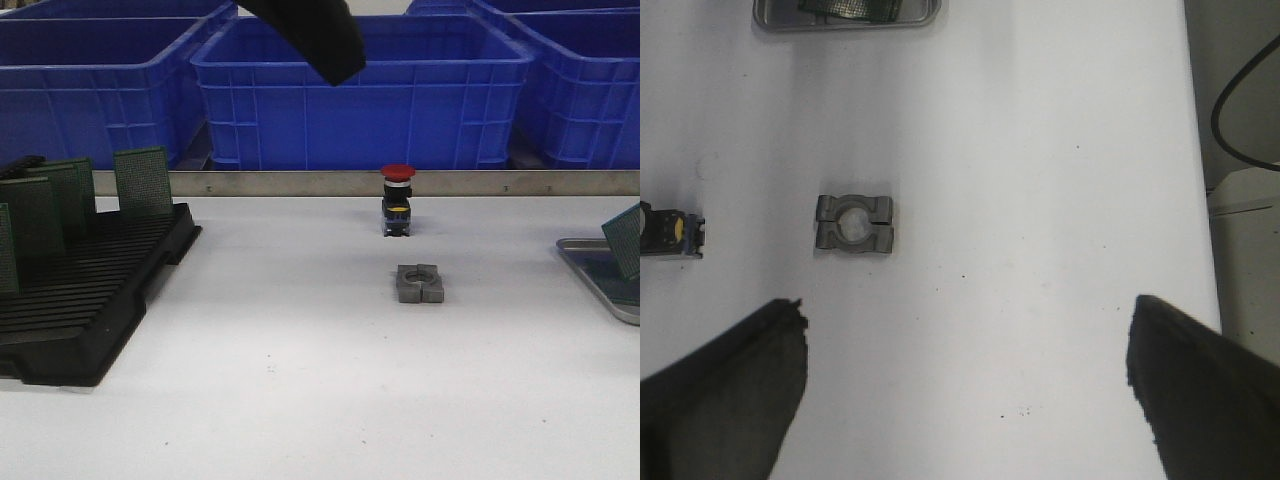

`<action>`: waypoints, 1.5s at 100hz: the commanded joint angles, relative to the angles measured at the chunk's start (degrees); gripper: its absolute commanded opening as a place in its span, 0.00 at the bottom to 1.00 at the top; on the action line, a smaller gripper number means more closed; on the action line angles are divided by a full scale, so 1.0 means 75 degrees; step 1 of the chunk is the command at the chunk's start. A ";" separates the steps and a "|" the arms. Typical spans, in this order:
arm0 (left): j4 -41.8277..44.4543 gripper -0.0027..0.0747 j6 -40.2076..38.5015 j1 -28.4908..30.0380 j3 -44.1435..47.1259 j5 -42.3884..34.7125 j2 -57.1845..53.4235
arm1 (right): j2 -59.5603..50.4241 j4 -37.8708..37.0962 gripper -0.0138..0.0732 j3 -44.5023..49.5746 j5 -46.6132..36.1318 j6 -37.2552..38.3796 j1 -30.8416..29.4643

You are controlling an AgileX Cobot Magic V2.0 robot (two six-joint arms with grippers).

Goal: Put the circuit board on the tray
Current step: 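Release the left gripper and carry the board with the right gripper to the tray, then lower the second board onto the tray and open the right gripper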

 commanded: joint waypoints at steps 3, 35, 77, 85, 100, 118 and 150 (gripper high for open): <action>-0.0354 0.82 -0.0021 -0.0032 -0.0177 0.0192 -0.0403 | -0.0367 0.0232 0.09 -0.0182 0.0203 0.0017 -0.0046; -0.0354 0.82 -0.0021 -0.0032 -0.0177 0.0192 -0.0403 | -0.0367 0.0232 0.24 -0.0182 0.0254 0.0070 -0.0046; -0.0354 0.82 -0.0021 -0.0032 -0.0177 0.0192 -0.0403 | -0.0367 0.0232 0.64 -0.0182 -0.0034 0.0213 -0.0046; -0.0354 0.82 -0.0021 -0.0032 -0.0177 0.0192 -0.0403 | -0.0367 0.0232 0.69 -0.0182 -0.0060 0.0213 -0.0046; -0.0354 0.82 -0.0021 -0.0032 -0.0177 0.0192 -0.0403 | -0.0409 0.0232 0.72 -0.0182 -0.0075 0.0213 -0.0046; -0.0354 0.82 -0.0021 -0.0032 -0.0177 0.0192 -0.0403 | -0.0430 0.0232 0.72 -0.0182 -0.0084 0.0213 -0.0046; -0.0354 0.82 -0.0021 -0.0032 -0.0177 0.0178 -0.0403 | -0.0820 0.0232 0.72 -0.0182 -0.0094 0.0265 -0.0022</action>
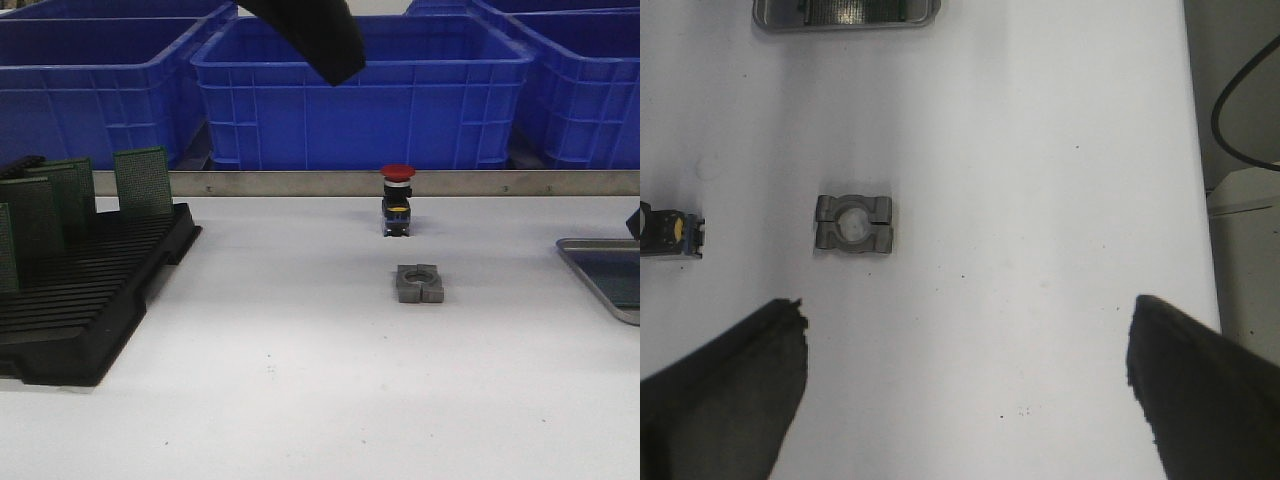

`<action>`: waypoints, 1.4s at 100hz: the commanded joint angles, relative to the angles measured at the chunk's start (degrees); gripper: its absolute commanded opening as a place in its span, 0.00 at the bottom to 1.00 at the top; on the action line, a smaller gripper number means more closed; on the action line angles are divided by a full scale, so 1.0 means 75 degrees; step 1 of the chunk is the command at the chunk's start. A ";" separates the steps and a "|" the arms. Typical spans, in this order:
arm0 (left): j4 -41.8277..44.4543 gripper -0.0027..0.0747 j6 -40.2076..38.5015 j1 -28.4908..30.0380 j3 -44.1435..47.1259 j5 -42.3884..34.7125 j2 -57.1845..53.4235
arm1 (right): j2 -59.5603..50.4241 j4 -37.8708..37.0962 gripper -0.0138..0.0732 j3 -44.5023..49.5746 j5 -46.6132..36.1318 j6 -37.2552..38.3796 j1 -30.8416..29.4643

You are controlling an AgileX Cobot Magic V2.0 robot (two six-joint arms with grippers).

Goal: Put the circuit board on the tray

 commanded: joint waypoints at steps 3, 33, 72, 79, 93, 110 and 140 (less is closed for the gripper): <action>-0.0366 0.82 -0.0021 -0.0032 -0.0177 0.0176 -0.0403 | -0.0729 0.0267 0.72 -0.0182 0.0183 0.0005 -0.0022; -0.0825 0.81 -0.0021 -0.0032 -0.0177 -0.0088 -0.0423 | -0.1957 0.0267 0.72 -0.0182 0.0032 0.0011 0.0171; -0.0736 0.81 -0.1184 0.0363 -0.0021 -0.1429 -0.1491 | -0.3691 -0.0182 0.72 -0.0176 -0.0564 0.0356 0.1405; -0.0737 0.81 -0.1508 0.0615 0.0243 -0.1854 -0.1830 | -0.3994 -0.0355 0.72 -0.0176 -0.0680 0.0451 0.1643; -0.0752 0.81 -0.1770 0.1261 0.1316 -0.2810 -0.2704 | -0.4632 -0.0679 0.72 -0.0057 -0.1020 0.0527 0.2169; -0.1061 0.81 -0.1802 0.1917 0.3294 -0.4507 -0.4183 | -0.5510 -0.0943 0.72 0.0450 -0.1638 0.0534 0.2686; -0.2150 0.81 -0.1818 0.2171 0.6758 -0.7506 -0.7106 | -0.7622 -0.1033 0.72 0.1916 -0.2862 0.0503 0.2760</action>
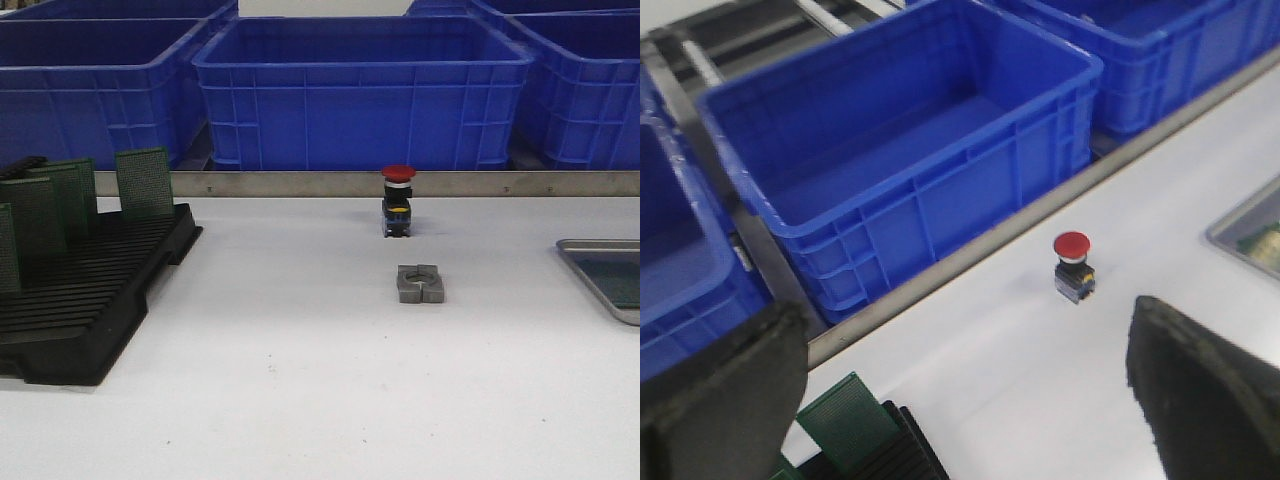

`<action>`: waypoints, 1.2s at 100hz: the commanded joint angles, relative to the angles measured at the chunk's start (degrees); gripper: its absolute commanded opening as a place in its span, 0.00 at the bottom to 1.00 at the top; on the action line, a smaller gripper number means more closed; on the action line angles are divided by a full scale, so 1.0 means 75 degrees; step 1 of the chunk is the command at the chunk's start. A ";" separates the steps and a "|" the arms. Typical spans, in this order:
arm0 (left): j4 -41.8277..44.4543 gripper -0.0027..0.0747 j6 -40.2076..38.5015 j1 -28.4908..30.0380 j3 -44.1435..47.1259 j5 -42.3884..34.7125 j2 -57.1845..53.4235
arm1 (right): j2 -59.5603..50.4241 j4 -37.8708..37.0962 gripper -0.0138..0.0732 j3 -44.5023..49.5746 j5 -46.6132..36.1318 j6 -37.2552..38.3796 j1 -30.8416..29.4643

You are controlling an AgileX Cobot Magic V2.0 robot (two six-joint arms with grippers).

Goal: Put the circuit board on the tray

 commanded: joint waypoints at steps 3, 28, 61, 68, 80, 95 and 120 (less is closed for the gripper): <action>-0.0584 0.81 -0.0077 0.0032 0.0870 -0.1441 -0.1059 | -0.0977 0.0168 0.72 0.0423 -0.0843 -0.0104 -0.0002; -0.0739 0.81 -0.0077 0.0032 0.2618 -0.2051 -0.2905 | -0.3344 0.0168 0.72 0.2226 -0.2201 -0.0298 -0.0002; -0.0806 0.81 -0.0077 0.0032 0.4256 -0.2872 -0.4729 | -0.6098 0.0179 0.72 0.3983 -0.2455 -0.0283 -0.0002; -0.0806 0.81 -0.0077 0.0032 0.4565 -0.3170 -0.5027 | -0.6443 0.0258 0.72 0.4202 -0.2596 -0.0179 -0.0002; -0.0806 0.80 -0.0077 0.0032 0.4877 -0.3371 -0.5359 | -0.6760 0.0282 0.72 0.4237 -0.2775 -0.0177 -0.0010; -0.0806 0.72 -0.0077 0.0032 0.4925 -0.3382 -0.5397 | -0.6771 0.0276 0.70 0.4242 -0.2755 -0.0177 -0.0010; -0.0806 0.48 -0.0077 0.0032 0.4925 -0.3382 -0.5397 | -0.6771 0.0276 0.34 0.4242 -0.2805 -0.0177 -0.0010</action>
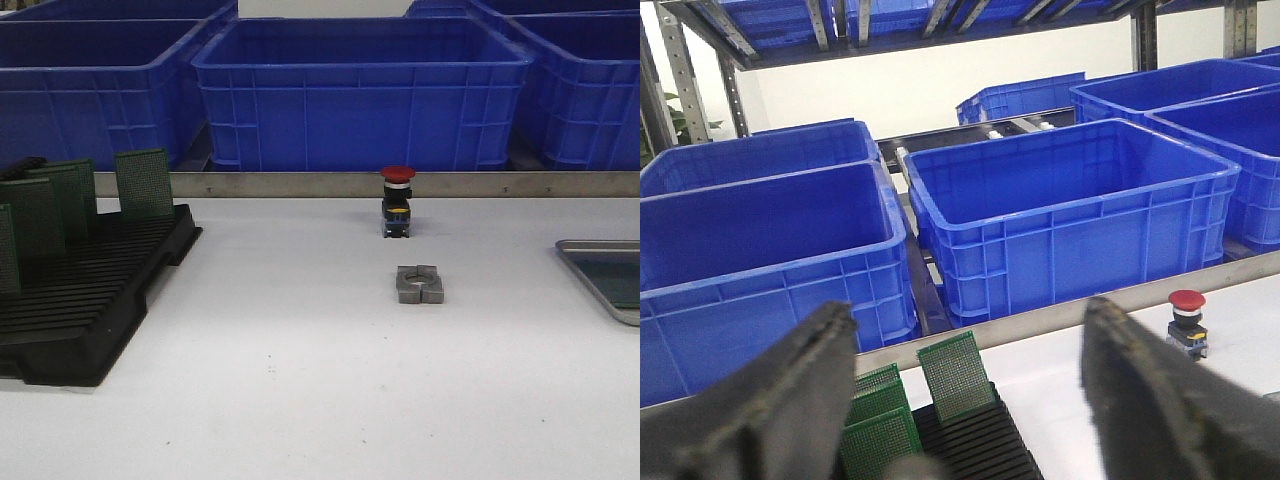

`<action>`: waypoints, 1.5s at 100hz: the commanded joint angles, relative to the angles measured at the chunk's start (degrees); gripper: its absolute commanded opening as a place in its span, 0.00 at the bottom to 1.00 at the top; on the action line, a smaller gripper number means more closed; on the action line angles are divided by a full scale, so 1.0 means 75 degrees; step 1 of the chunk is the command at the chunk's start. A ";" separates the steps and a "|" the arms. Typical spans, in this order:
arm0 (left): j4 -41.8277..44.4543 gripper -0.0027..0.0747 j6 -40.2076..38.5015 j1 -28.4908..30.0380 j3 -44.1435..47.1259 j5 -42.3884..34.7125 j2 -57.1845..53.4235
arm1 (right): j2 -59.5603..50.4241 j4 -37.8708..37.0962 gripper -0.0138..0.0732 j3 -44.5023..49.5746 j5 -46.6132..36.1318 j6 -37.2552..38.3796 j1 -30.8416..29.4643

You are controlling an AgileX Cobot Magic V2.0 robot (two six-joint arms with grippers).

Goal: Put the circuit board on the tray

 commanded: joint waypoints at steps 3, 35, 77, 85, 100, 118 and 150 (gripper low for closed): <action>-0.0099 0.43 -0.0077 0.0003 -0.0209 -0.0456 0.0064 | 0.0081 0.0187 0.28 -0.0169 -0.0537 0.0033 -0.0016; -0.0084 0.01 -0.0077 0.0003 -0.0209 -0.0456 0.0064 | 0.0081 0.0187 0.08 -0.0169 -0.0557 0.0033 -0.0016; -0.0084 0.01 -0.0077 0.0003 -0.0209 -0.0456 0.0064 | 0.0081 0.0187 0.08 -0.0169 -0.0550 0.0033 -0.0016; -0.0084 0.01 -0.0077 0.0003 -0.0209 -0.0456 0.0064 | 0.0081 0.0187 0.08 -0.0169 -0.0550 0.0033 -0.0016; -0.0084 0.01 -0.0077 0.0003 -0.0209 -0.0456 0.0064 | 0.0081 0.0187 0.08 -0.0169 -0.0550 0.0033 -0.0016; -0.0084 0.01 -0.0077 0.0003 -0.0209 -0.0456 0.0064 | 0.0081 0.0187 0.08 -0.0169 -0.0550 0.0033 -0.0016; -0.0084 0.01 -0.0077 0.0003 -0.0209 -0.0456 0.0064 | 0.0081 0.0187 0.08 -0.0169 -0.0550 0.0033 -0.0016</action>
